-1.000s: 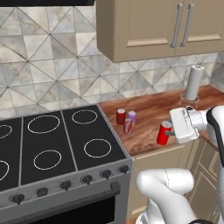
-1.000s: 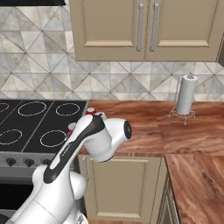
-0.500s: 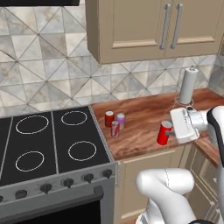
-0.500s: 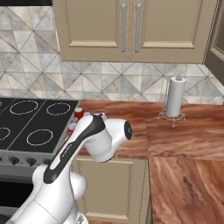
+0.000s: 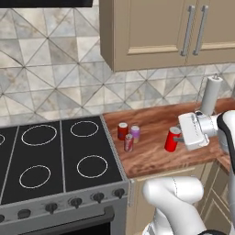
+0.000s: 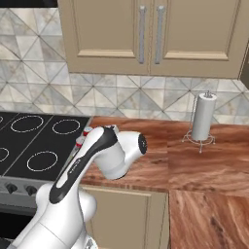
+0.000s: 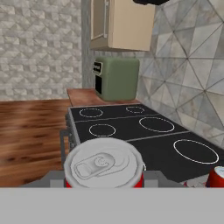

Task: Four empty soda cans are scattered around the kitchen. Gather all the cans and cluster them next to the stove for recycling.

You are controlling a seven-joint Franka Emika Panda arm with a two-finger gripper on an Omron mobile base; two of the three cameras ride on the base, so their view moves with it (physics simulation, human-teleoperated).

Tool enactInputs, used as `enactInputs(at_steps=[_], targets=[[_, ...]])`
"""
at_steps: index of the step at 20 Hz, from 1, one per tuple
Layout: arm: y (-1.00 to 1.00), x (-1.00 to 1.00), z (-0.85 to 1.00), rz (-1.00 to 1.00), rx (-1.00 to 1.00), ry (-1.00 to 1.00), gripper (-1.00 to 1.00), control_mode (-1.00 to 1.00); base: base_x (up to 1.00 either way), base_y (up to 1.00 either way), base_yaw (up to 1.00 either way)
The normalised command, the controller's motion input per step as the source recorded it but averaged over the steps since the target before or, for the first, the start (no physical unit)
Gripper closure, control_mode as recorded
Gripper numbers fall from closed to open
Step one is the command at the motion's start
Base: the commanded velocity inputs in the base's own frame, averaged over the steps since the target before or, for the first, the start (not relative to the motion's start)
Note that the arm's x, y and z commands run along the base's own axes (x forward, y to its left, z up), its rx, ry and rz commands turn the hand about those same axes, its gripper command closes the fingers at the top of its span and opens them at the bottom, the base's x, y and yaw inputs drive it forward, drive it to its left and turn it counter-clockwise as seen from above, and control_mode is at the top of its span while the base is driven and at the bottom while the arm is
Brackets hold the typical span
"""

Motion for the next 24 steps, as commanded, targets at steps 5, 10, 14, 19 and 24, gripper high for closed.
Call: enactInputs(at_steps=[5,10,14,19,24], targets=[[0.0,0.0,0.0,0.0,0.0,0.0,1.0,1.0,0.36,-0.13,0.06],[0.0,0.0,0.0,0.0,0.0,0.0,1.0,1.0,0.33,-0.05,0.04],[0.0,0.0,0.0,0.0,0.0,0.0,1.0,1.0,0.24,0.0,0.04],[0.0,0.0,0.0,0.0,0.0,0.0,1.0,1.0,0.13,0.0,0.03],[0.0,0.01,0.0,0.01,0.0,0.0,1.0,-1.0,0.01,0.0,0.0]])
